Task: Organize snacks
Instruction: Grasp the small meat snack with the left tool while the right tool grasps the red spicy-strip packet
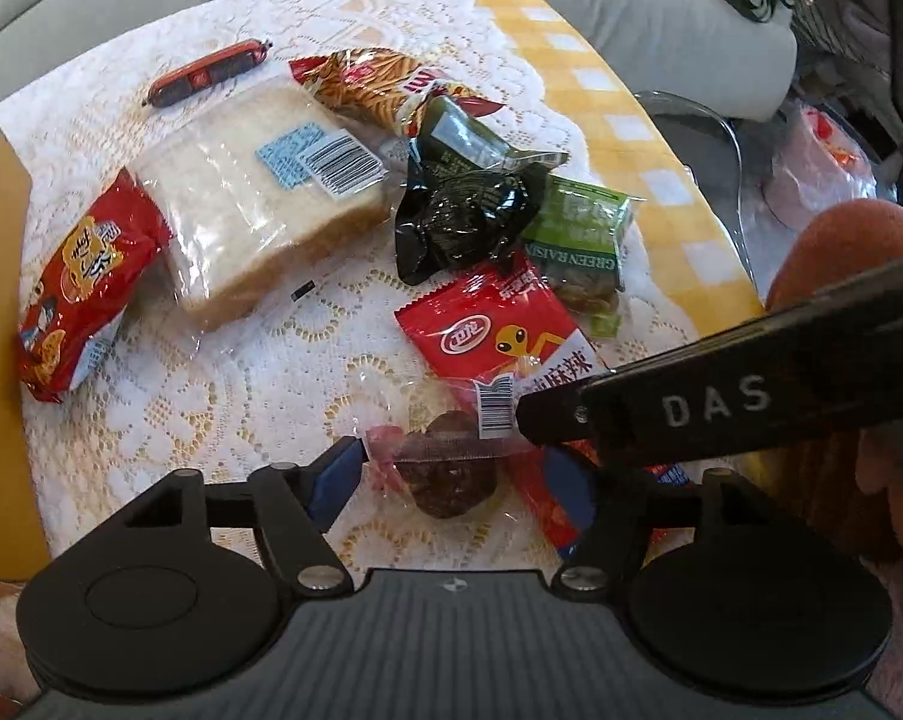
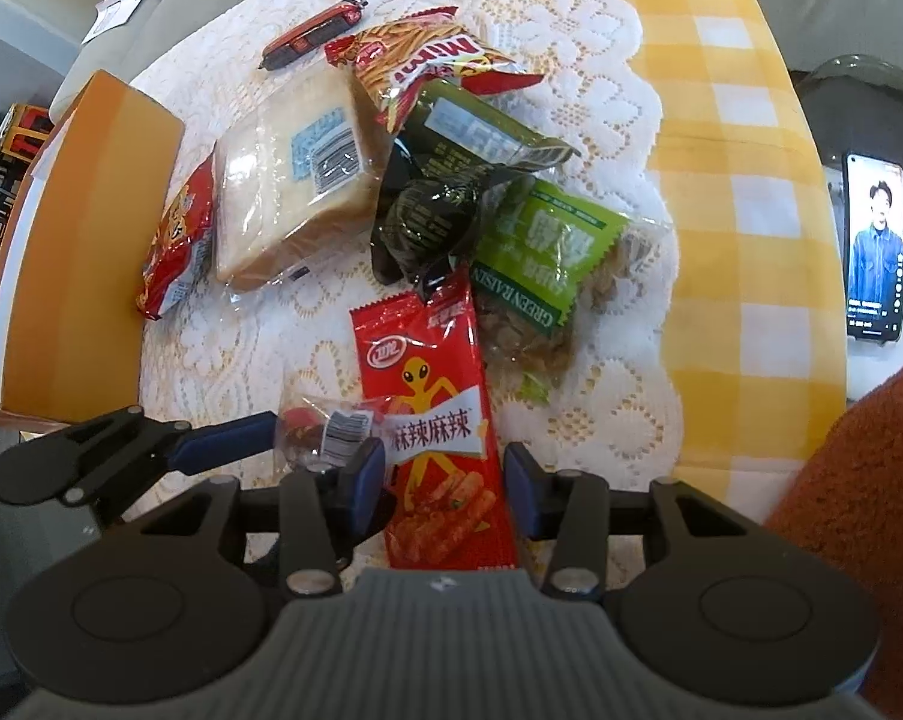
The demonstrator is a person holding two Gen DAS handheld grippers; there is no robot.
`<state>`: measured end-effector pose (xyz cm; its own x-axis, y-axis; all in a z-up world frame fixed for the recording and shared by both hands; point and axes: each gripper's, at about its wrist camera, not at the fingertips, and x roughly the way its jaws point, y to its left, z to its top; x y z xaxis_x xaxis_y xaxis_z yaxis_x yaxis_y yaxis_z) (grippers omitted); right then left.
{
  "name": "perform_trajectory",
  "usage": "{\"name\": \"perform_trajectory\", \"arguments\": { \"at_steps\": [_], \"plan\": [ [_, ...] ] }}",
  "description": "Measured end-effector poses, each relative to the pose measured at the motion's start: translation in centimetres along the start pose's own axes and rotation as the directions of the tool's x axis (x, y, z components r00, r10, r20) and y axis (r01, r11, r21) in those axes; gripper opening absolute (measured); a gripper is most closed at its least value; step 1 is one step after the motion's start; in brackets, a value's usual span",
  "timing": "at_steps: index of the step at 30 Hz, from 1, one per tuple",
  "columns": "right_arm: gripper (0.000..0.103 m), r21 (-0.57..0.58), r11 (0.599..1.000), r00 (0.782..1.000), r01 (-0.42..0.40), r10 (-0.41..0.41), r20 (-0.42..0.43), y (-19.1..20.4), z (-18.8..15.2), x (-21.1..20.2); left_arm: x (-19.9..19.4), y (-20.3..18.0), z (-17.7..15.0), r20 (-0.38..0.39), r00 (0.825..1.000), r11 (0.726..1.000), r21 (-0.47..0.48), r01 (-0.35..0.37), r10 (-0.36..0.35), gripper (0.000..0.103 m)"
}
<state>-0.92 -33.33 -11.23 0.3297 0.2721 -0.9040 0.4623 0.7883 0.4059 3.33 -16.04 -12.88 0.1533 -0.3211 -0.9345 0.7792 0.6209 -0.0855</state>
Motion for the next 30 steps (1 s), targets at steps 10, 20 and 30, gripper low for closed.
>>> {"name": "perform_trajectory", "arguments": {
  "at_steps": [10,20,30],
  "plan": [
    [0.044,-0.003,1.0,1.0,0.006,-0.006,0.011,0.2,-0.1,0.0,0.0,-0.4,-0.6,0.034,0.999,1.0,-0.001,-0.013,0.013,0.069],
    [0.044,-0.023,0.999,0.999,0.026,-0.025,0.04,0.5,-0.4,-0.5,-2.0,2.3,-1.9,0.027,0.997,0.99,-0.126,-0.062,0.066,0.05],
    [0.062,-0.315,0.914,0.967,0.254,-0.233,0.102,6.0,-2.3,1.3,-3.5,5.1,-3.3,0.021,0.981,0.959,-0.215,-0.182,0.191,0.05]
  ]
}}
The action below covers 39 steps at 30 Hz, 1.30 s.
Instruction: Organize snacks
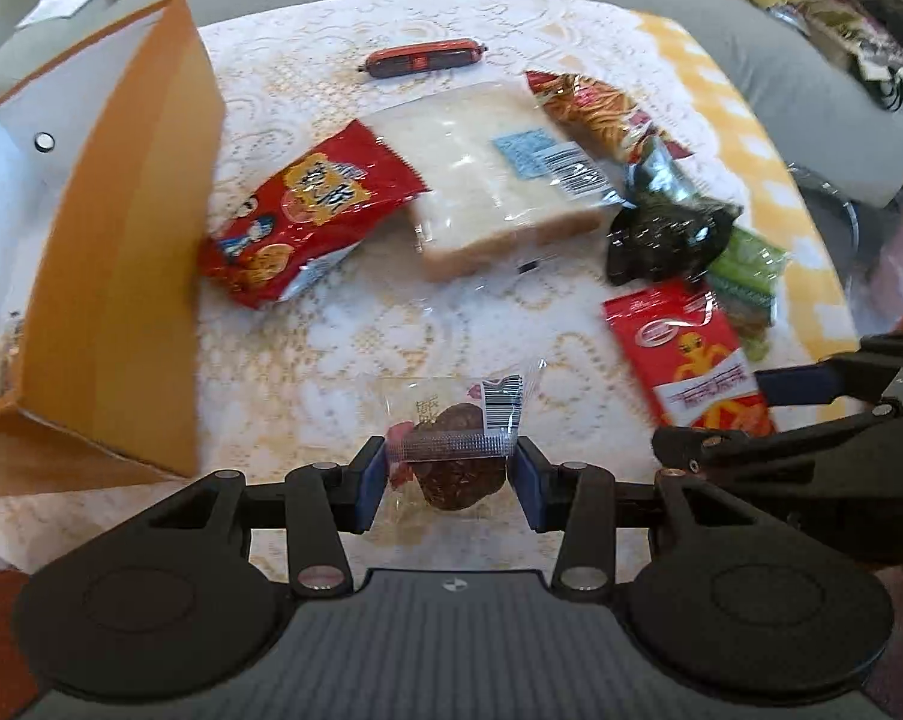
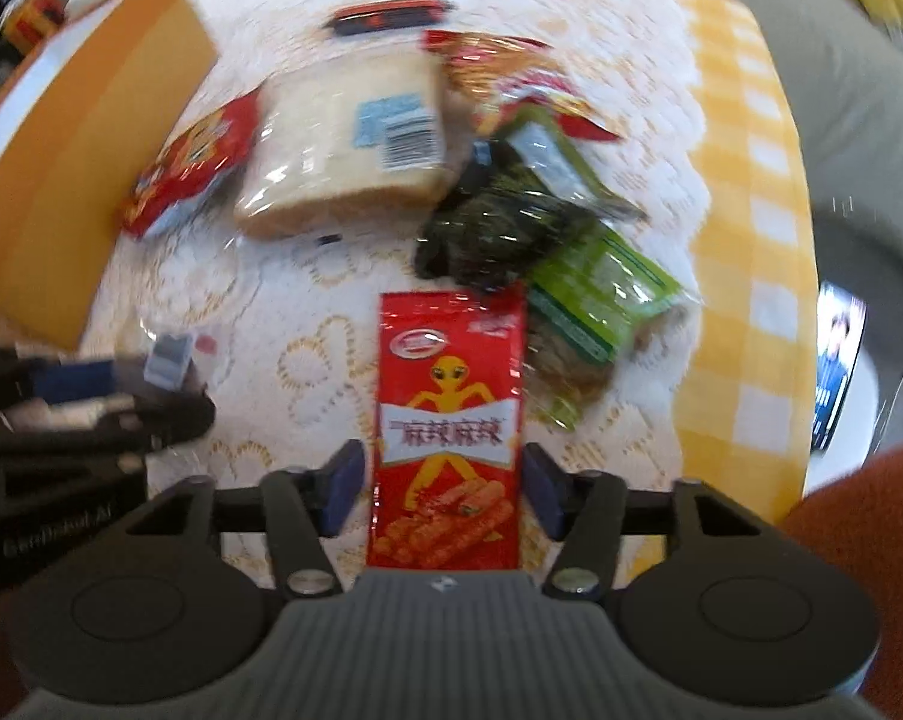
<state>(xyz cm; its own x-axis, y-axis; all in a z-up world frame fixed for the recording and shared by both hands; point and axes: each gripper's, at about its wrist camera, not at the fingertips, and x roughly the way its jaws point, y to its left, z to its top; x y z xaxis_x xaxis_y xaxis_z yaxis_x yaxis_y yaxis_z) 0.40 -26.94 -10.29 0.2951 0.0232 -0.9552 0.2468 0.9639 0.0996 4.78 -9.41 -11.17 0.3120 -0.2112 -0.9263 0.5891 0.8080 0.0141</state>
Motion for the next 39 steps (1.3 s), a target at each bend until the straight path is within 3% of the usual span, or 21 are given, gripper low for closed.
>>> {"name": "perform_trajectory", "arguments": {
  "at_steps": [6,15,25,39],
  "plan": [
    [0.065,-0.043,0.999,0.999,0.028,-0.029,-0.018,0.5,0.0,0.9,0.3,0.2,0.0,-0.018,1.0,1.0,-0.014,0.016,-0.016,0.05],
    [0.046,-0.074,0.997,0.999,0.036,-0.036,0.001,1.1,-0.4,0.4,0.6,0.2,-0.1,-0.028,0.999,1.0,-0.014,0.026,-0.026,0.05],
    [0.024,-0.087,0.995,0.998,-0.047,0.05,0.041,1.5,-0.9,-1.4,-0.1,0.3,0.0,-0.015,1.0,1.0,-0.017,0.01,-0.01,0.05],
    [0.02,-0.118,0.986,0.976,-0.117,0.136,0.17,2.7,-1.9,-6.7,-4.7,1.6,0.6,0.08,0.997,0.996,-0.083,0.02,-0.013,0.05]
  ]
}}
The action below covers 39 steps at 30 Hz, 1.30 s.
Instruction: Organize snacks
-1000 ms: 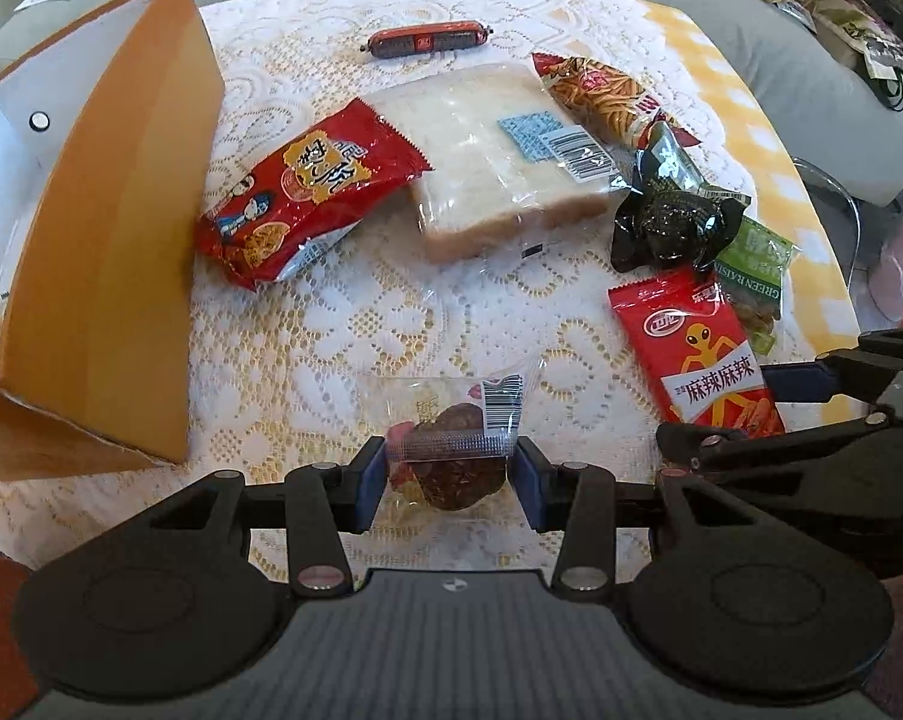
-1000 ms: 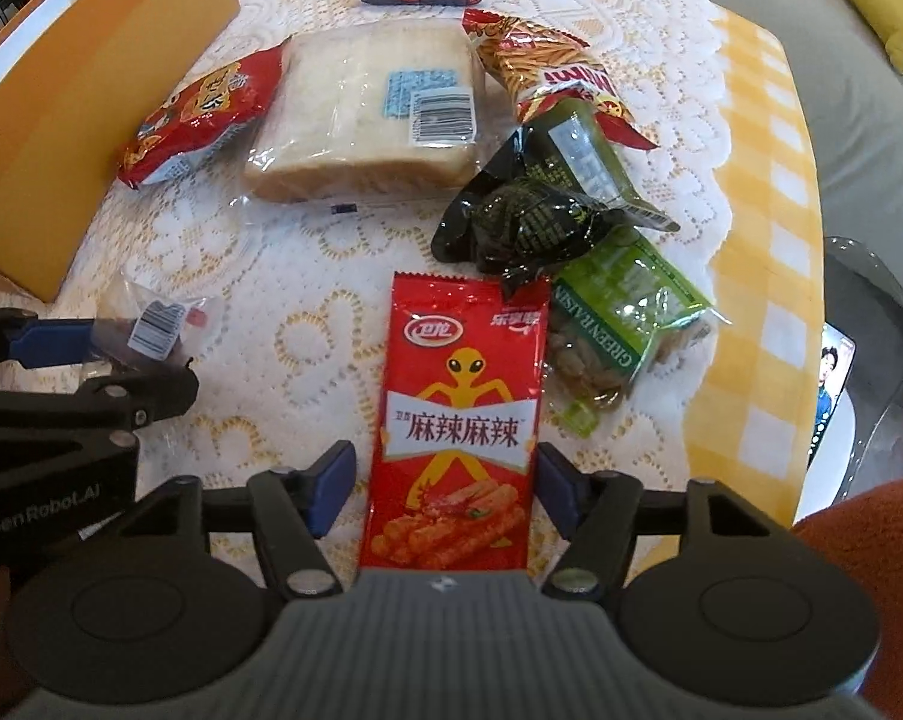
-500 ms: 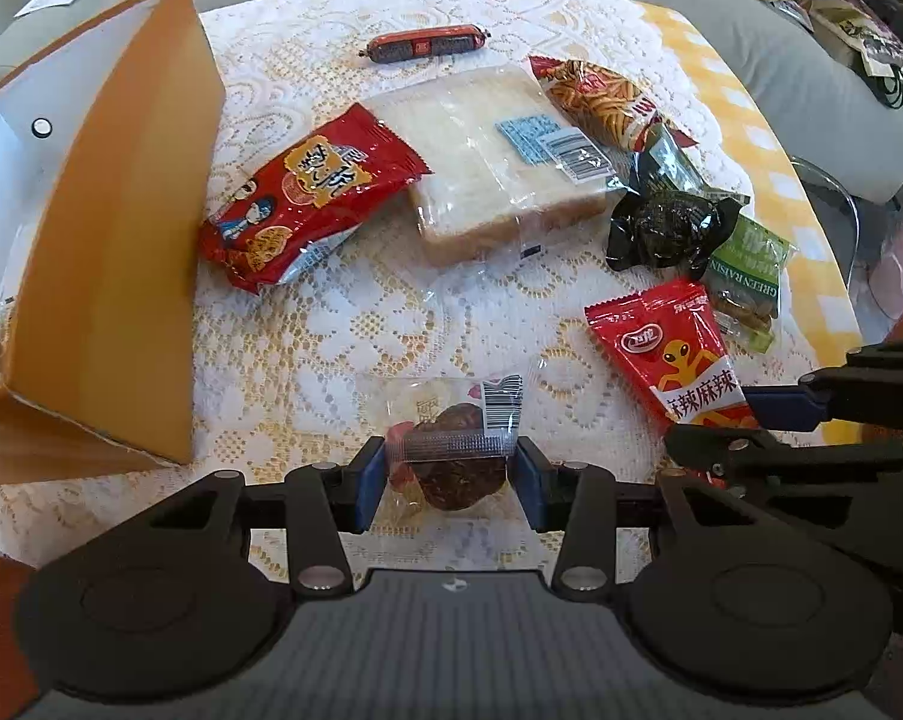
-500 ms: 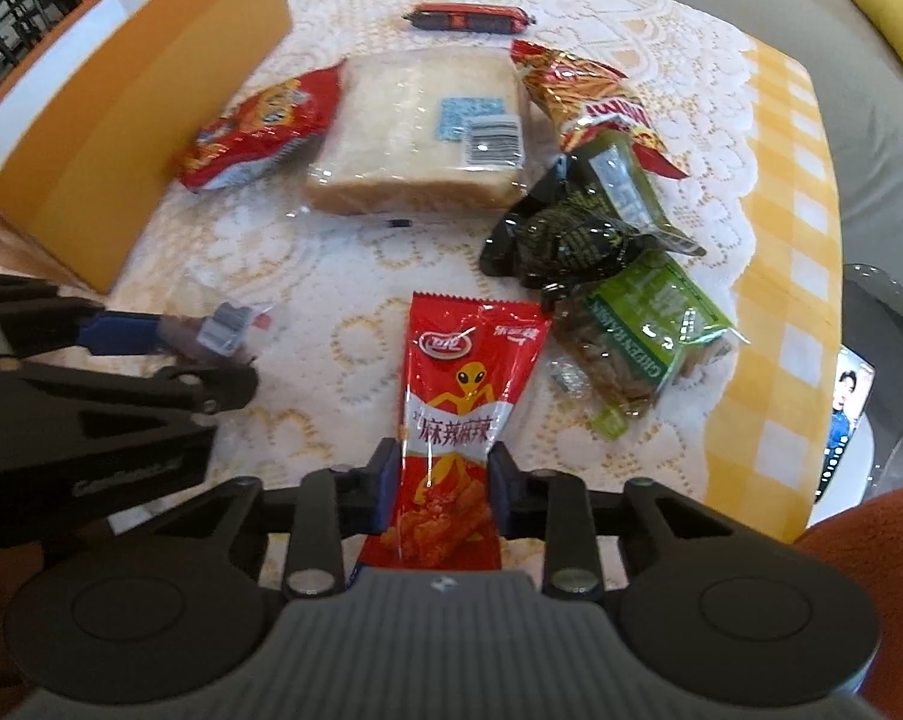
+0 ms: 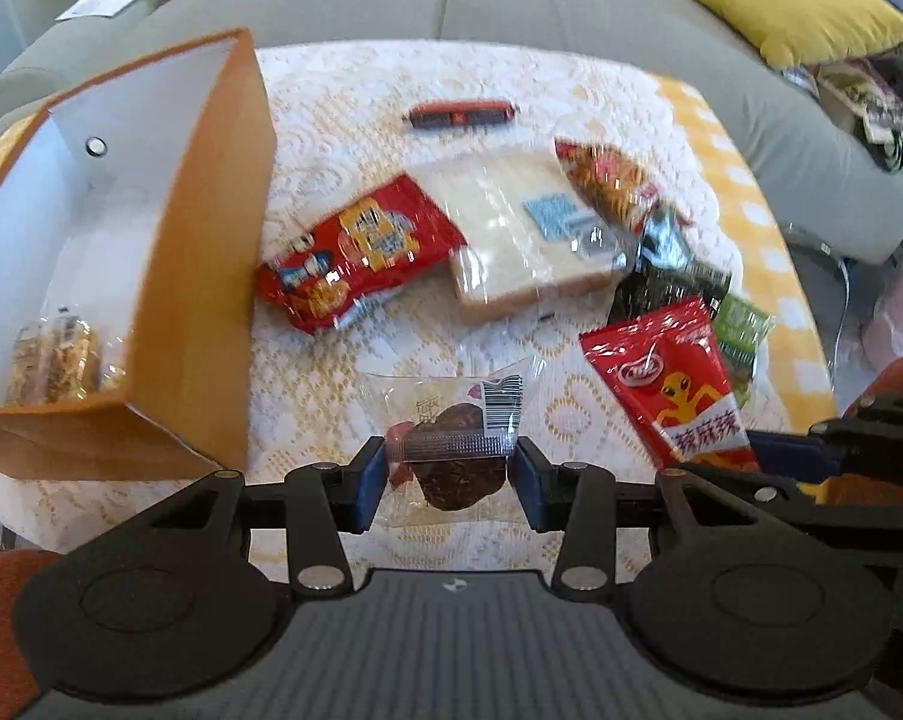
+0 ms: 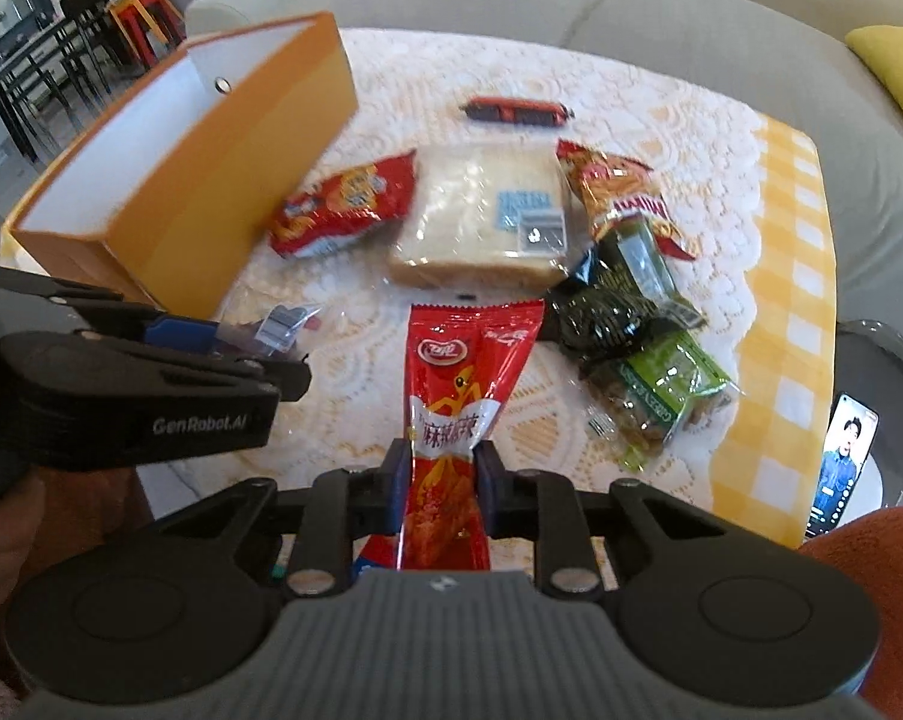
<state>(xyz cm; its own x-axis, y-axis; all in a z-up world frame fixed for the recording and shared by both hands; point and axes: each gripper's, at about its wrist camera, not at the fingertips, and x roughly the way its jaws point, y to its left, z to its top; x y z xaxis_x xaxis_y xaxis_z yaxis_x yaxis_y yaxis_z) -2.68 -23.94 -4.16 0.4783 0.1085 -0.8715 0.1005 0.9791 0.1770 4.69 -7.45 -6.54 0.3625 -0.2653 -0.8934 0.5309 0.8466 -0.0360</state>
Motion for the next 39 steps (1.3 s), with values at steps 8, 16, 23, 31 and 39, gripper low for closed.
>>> {"name": "perform_trajectory", "arguments": {
  "at_steps": [8,16,23,31,39],
  "plan": [
    [0.02,-0.017,0.999,0.997,-0.036,0.037,0.061,1.3,2.1,-1.8,-3.2,1.8,2.1,-0.002,0.999,0.997,-0.066,-0.032,0.032,0.05],
    [0.02,-0.074,0.992,0.989,-0.104,0.111,0.102,3.2,6.5,-2.3,-5.5,4.3,4.7,-0.009,0.998,0.991,-0.12,-0.067,0.066,0.05],
    [0.021,-0.14,0.969,0.964,-0.204,0.223,0.141,5.5,11.6,-2.1,-8.0,9.2,7.7,0.06,0.989,0.975,-0.186,-0.119,0.133,0.05],
    [0.021,-0.153,0.926,0.921,-0.346,0.366,0.133,9.7,17.6,0.0,-7.0,16.3,10.3,0.022,0.977,0.949,-0.243,-0.198,0.21,0.05],
    [0.021,-0.166,0.908,0.921,-0.384,0.389,-0.005,14.5,21.3,6.4,-1.7,21.5,10.5,-0.096,0.983,0.948,-0.266,-0.176,0.156,0.05]
  ]
}}
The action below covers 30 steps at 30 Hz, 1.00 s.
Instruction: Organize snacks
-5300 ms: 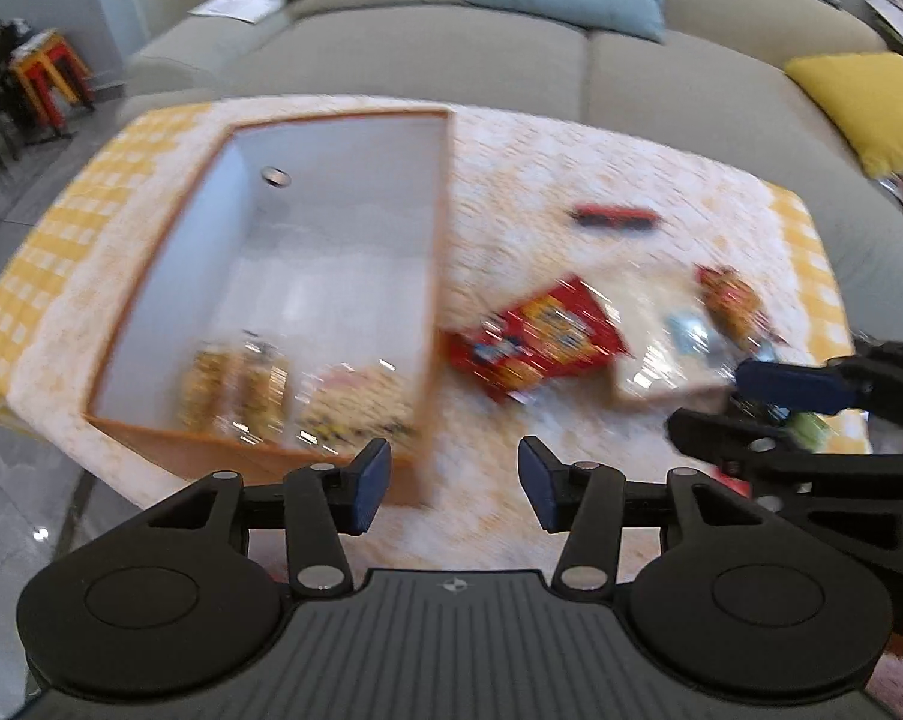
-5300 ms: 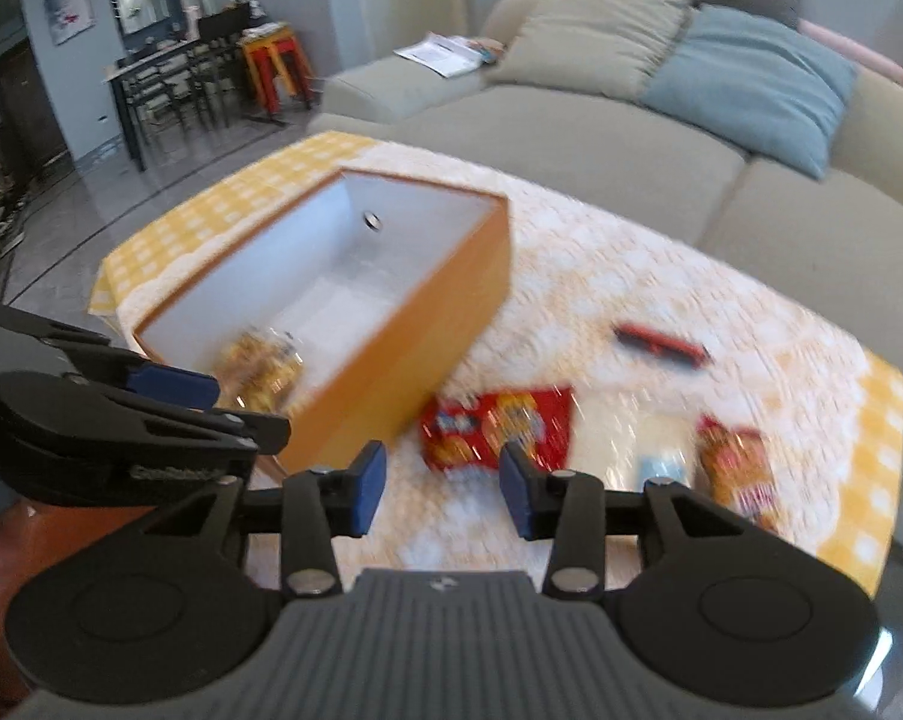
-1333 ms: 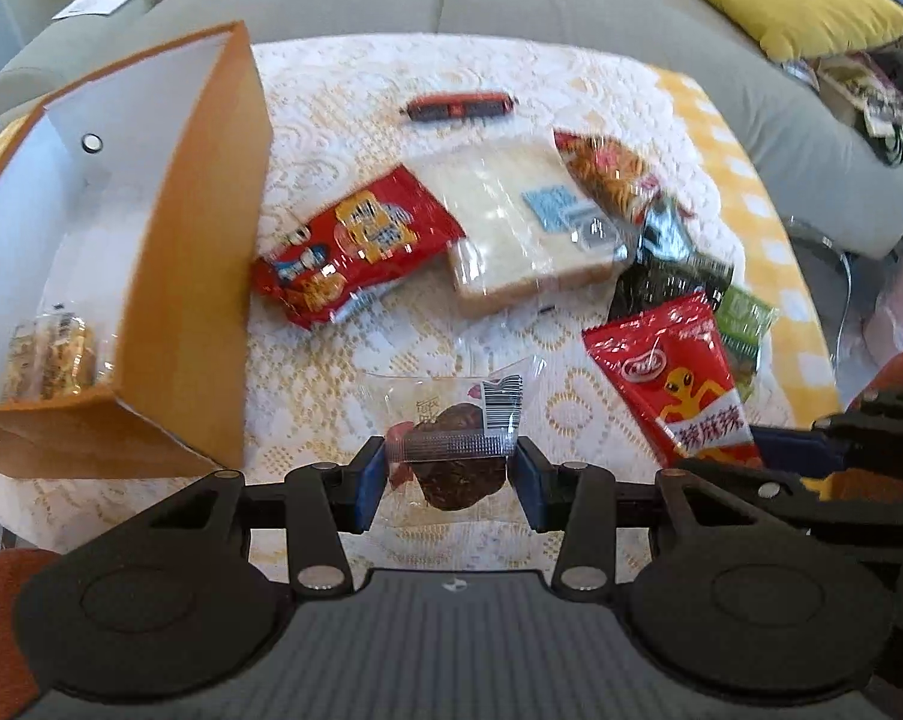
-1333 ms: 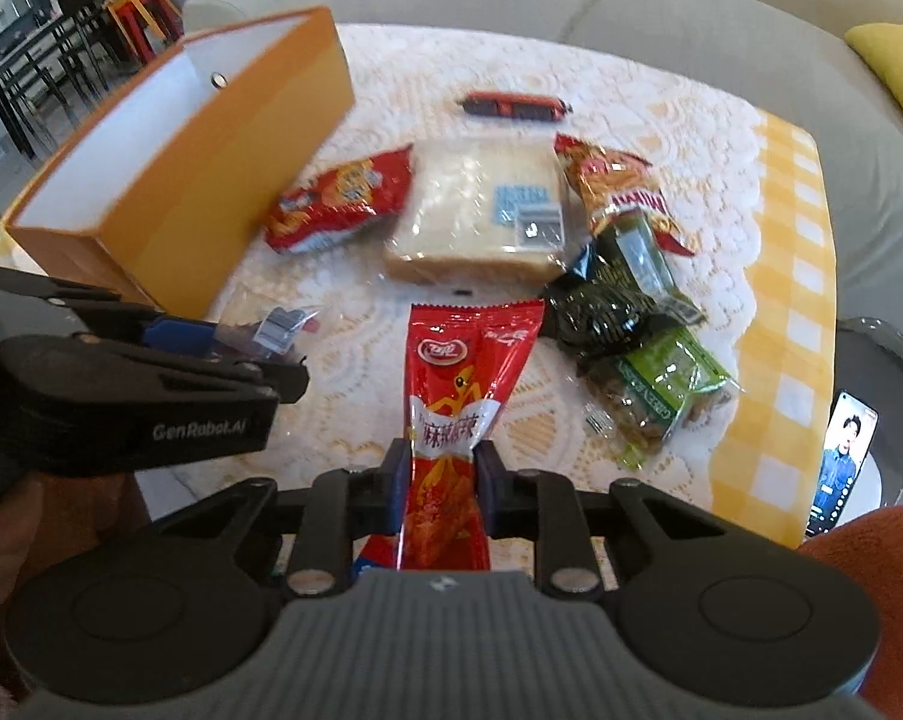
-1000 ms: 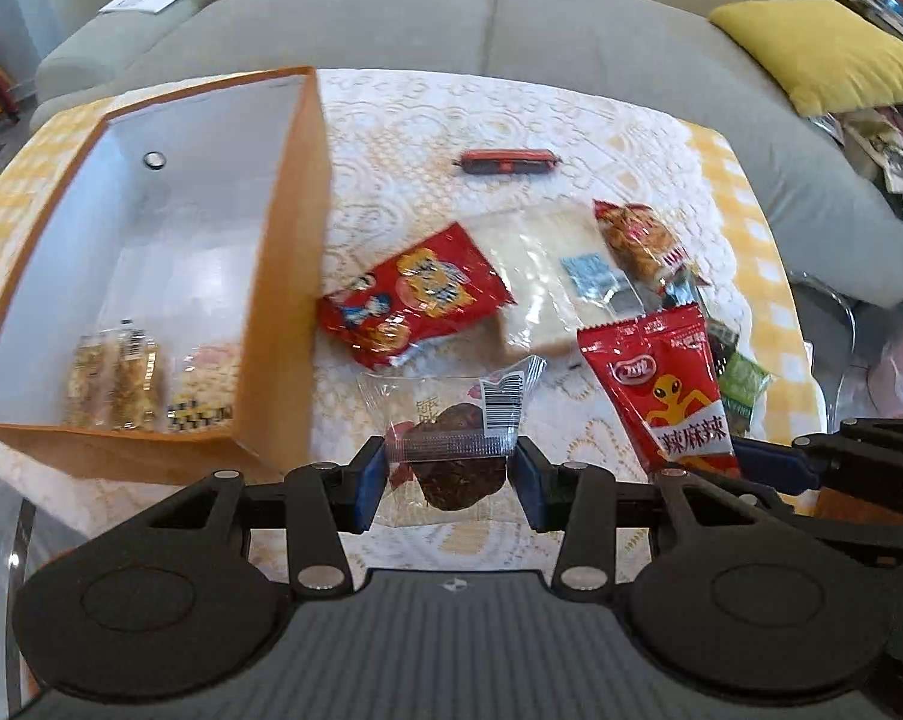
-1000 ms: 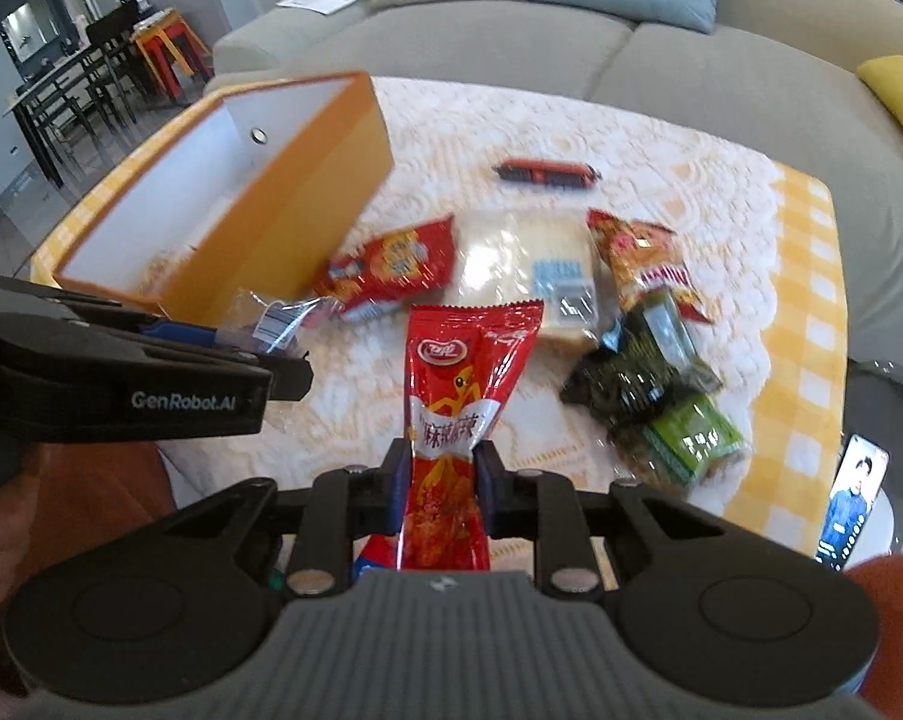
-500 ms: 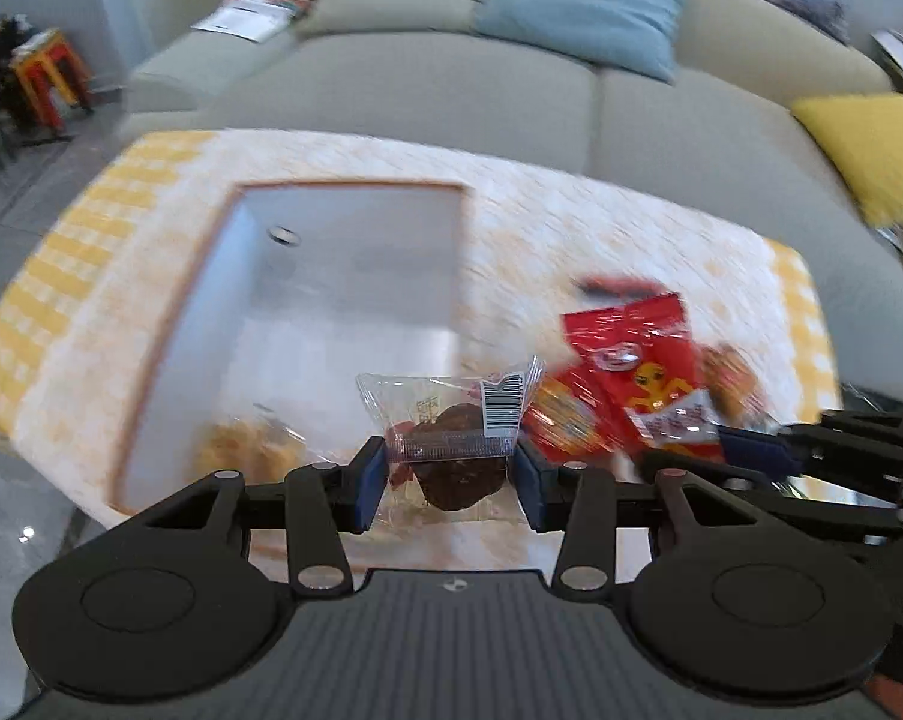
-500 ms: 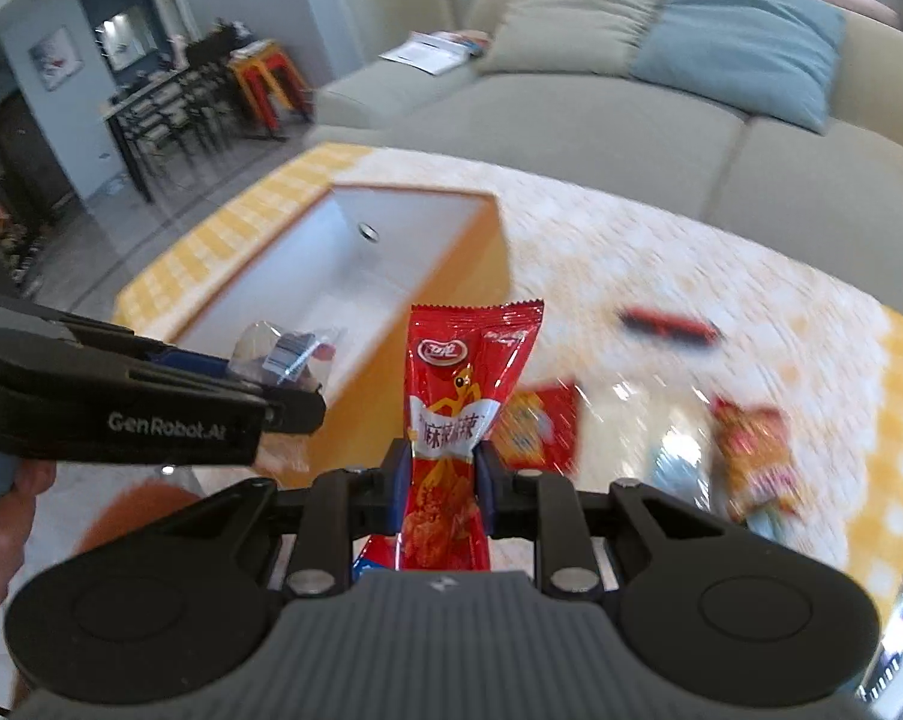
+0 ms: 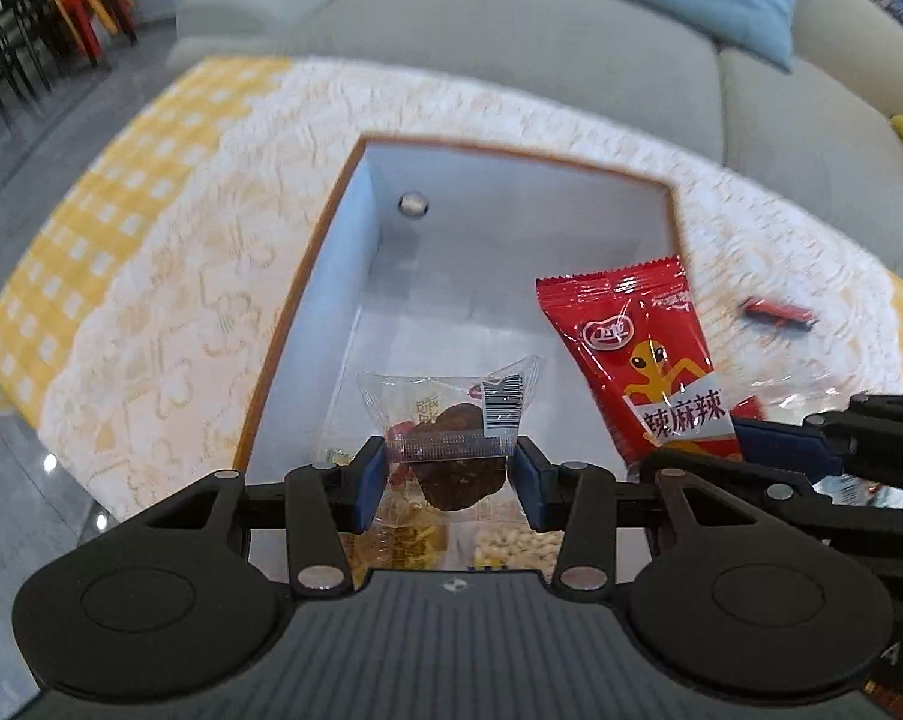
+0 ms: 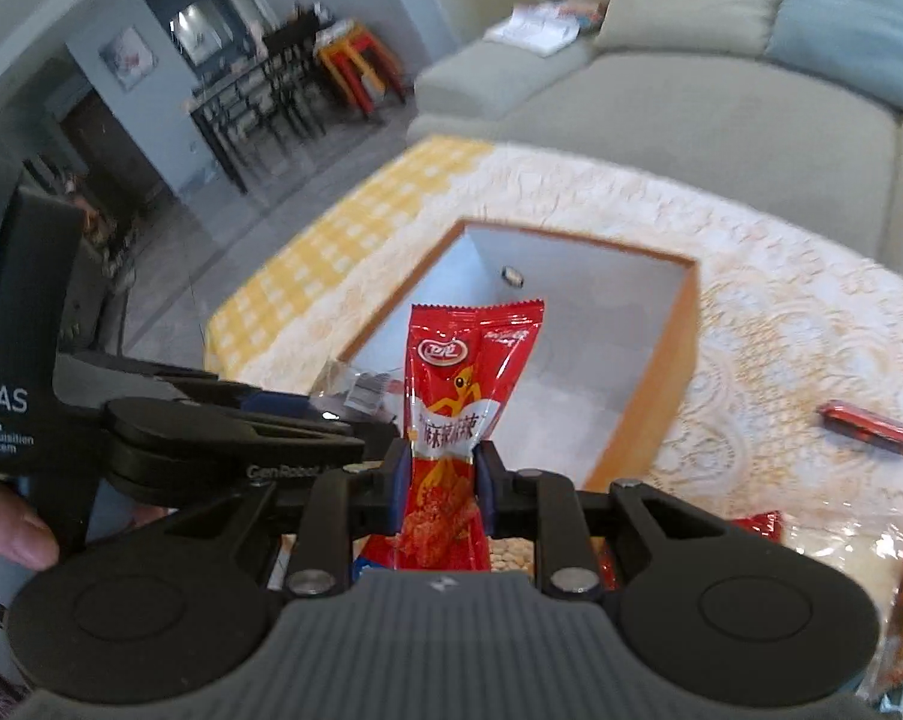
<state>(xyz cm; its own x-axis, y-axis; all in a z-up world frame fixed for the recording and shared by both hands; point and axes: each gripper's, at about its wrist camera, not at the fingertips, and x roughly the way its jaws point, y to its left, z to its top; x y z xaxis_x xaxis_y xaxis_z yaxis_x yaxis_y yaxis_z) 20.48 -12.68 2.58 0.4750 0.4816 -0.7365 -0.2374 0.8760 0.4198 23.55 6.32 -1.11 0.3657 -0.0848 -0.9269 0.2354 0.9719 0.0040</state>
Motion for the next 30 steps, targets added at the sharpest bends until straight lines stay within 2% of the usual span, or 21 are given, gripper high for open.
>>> {"name": "perform_trajectory", "arguments": {
  "at_steps": [6,11,16,22,30],
  "plan": [
    [0.021,-0.057,0.997,0.992,0.043,-0.05,-0.117,-0.7,0.9,5.2,4.5,1.6,0.6,-0.076,0.996,0.999,0.01,0.047,-0.046,0.05],
    [0.021,-0.076,0.996,0.977,0.043,-0.058,-0.207,-0.9,1.4,8.4,6.5,2.0,1.5,-0.089,0.996,0.997,0.069,0.036,-0.029,0.051],
    [0.021,-0.12,0.989,0.967,0.085,-0.111,-0.23,-0.5,1.5,10.4,8.2,1.5,2.0,-0.105,0.994,0.991,0.134,0.013,0.001,0.051],
    [0.021,-0.172,0.978,0.952,0.114,-0.157,-0.263,-0.1,1.4,11.7,9.0,1.1,2.0,-0.138,0.99,0.985,0.169,-0.01,0.033,0.051],
    [0.022,-0.227,0.964,0.941,0.14,-0.201,-0.273,0.4,1.2,12.4,9.1,0.6,1.6,-0.152,0.987,0.984,0.18,-0.016,0.044,0.053]
  ]
}}
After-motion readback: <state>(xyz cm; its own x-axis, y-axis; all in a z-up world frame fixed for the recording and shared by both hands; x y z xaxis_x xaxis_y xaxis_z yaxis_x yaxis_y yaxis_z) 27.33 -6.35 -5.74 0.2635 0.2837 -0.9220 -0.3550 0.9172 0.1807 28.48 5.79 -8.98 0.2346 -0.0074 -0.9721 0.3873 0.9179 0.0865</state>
